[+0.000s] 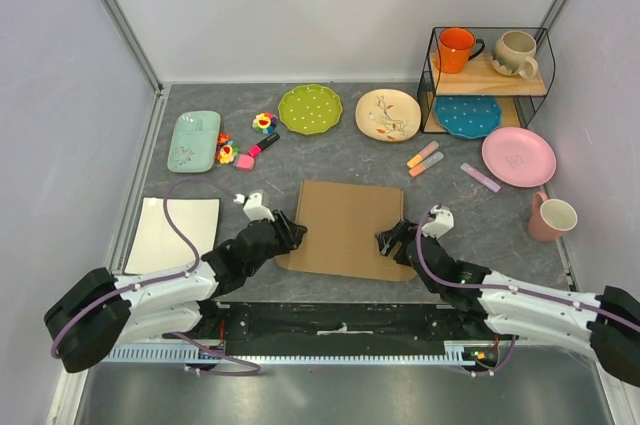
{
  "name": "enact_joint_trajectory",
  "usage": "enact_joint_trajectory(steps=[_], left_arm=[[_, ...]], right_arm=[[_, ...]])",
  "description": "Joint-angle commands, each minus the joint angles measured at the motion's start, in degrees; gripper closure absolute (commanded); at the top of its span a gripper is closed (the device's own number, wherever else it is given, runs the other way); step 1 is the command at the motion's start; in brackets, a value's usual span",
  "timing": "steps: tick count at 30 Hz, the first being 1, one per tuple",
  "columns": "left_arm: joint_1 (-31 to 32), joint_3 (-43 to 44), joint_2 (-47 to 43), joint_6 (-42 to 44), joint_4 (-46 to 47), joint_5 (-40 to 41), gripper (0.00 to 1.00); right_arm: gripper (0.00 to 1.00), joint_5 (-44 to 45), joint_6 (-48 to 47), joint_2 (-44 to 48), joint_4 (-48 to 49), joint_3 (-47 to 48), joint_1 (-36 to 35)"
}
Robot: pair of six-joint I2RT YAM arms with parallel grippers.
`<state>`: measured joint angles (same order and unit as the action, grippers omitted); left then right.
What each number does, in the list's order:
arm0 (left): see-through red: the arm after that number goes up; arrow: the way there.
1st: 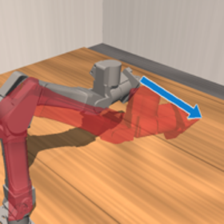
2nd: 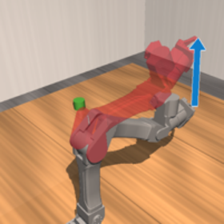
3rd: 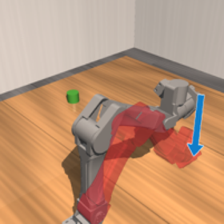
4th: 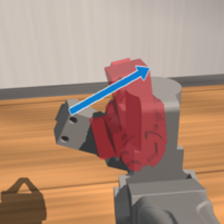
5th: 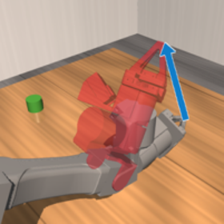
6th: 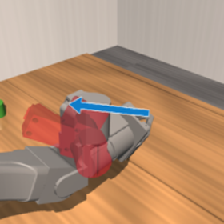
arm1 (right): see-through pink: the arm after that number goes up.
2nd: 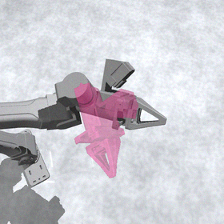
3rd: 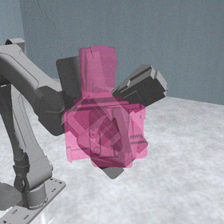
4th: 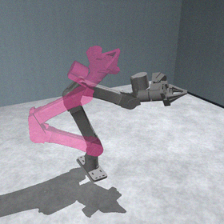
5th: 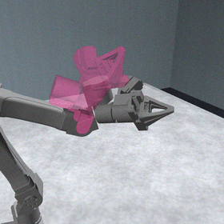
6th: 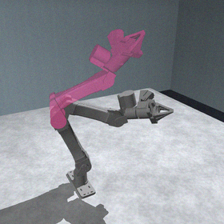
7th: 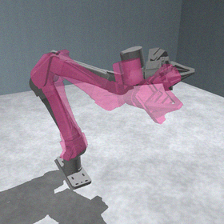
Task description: Fold the paper box
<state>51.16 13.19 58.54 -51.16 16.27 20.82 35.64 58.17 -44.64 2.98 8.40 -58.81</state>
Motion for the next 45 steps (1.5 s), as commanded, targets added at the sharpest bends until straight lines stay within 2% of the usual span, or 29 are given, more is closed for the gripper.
enact_joint_trajectory(steps=[1, 4, 5, 7, 11, 13, 14, 15, 17, 18, 21, 23, 28, 30, 33, 36, 41, 44, 45], left_arm=[[-4.8, -3.9, 0.3, -1.9, 2.4, -1.6, 0.65], [-8.6, -3.9, 1.8, -0.6, 4.6, -4.1, 0.74], [-9.4, -3.0, 2.5, 0.7, 4.6, -4.8, 0.76], [-11.0, -2.0, 4.1, 1.9, 4.3, -6.7, 0.81], [-11.5, -0.4, 4.9, 2.6, 3.2, -7.8, 0.83], [-11.5, 0.1, 4.6, 2.1, 1.6, -7.8, 0.82], [-11.5, 0.8, 3.5, 1.9, 0.5, -7.6, 0.79], [-11.5, 1.2, 2.6, 1.8, -0.6, -6.8, 0.68], [-11.5, 2.5, -1.3, 1.8, -3.4, -5.4, 0.54], [-11.6, 3.1, -2.6, 1.7, -4.7, -3.4, 0.43], [-12.0, 6.2, -6.6, 3.2, -7.5, -1.0, 0.33], [-12.7, 9.4, -7.0, 4.7, -9.1, -1.0, 0.3], [-16.3, 13.1, -2.8, 6.0, -9.3, -6.4, 0.28], [-17.7, 12.4, -1.2, 5.0, -7.0, -9.1, 0.29], [-18.7, 9.9, 2.5, 3.3, -2.7, -11.8, 0.3], [-19.3, 7.5, 5.6, 2.8, 3.2, -13.3, 0.3], [-20.0, 4.2, 9.0, -0.3, 11.6, -15.8, 0.3], [-20.0, 4.4, 11.2, -0.3, 12.3, -17.4, 0.35], [-20.0, 4.2, 11.6, -0.3, 12.6, -18.0, 0.4]], right_arm=[[0.23, -7.4, -6.4, -11.3, 14.1, 0.5, 5.1], [0.34, -10.4, -8.3, -21.3, 19.1, 3.5, 6.2], [0.4, -11.1, -8.7, -23.3, 20.1, 4.1, 6.2], [0.46, -12.1, -8.4, -27.1, 22.9, 4.6, 6.2], [0.51, -11.1, -8.6, -27.3, 23.6, 4.3, 6.2], [0.44, -9.7, -9.4, -25.2, 20.2, 5.2, 6.2], [0.32, -9.1, -9.8, -24.2, 18.8, 6.4, 6.1], [0.27, -8.5, -10.0, -22.9, 17.2, 7.1, 6.2], [0.13, -6.0, -10.7, -18.7, 11.8, 9.6, 6.2], [0.1, -5.4, -11.0, -17.4, 10.2, 10.5, 6.6], [0.04, -5.1, -13.5, -12.9, 5.5, 14.7, 8.3], [0.02, -5.4, -14.5, -12.1, 2.6, 18.0, 9.2], [0.02, -8.2, -15.4, -10.2, -0.2, 19.8, 14.8], [0.06, -11.7, -14.7, -11.0, 0.5, 17.3, 19.3], [0.16, -20.3, -14.0, -12.6, 8.7, 11.8, 23.2], [0.18, -22.7, -14.3, -14.9, 17.8, 9.1, 23.6], [0.16, -24.8, -14.6, -18.4, 23.1, 9.1, 23.7], [0.17, -25.9, -15.4, -21.4, 23.8, 10.2, 23.8], [0.18, -26.1, -15.7, -23.4, 24.6, 10.2, 23.8]])
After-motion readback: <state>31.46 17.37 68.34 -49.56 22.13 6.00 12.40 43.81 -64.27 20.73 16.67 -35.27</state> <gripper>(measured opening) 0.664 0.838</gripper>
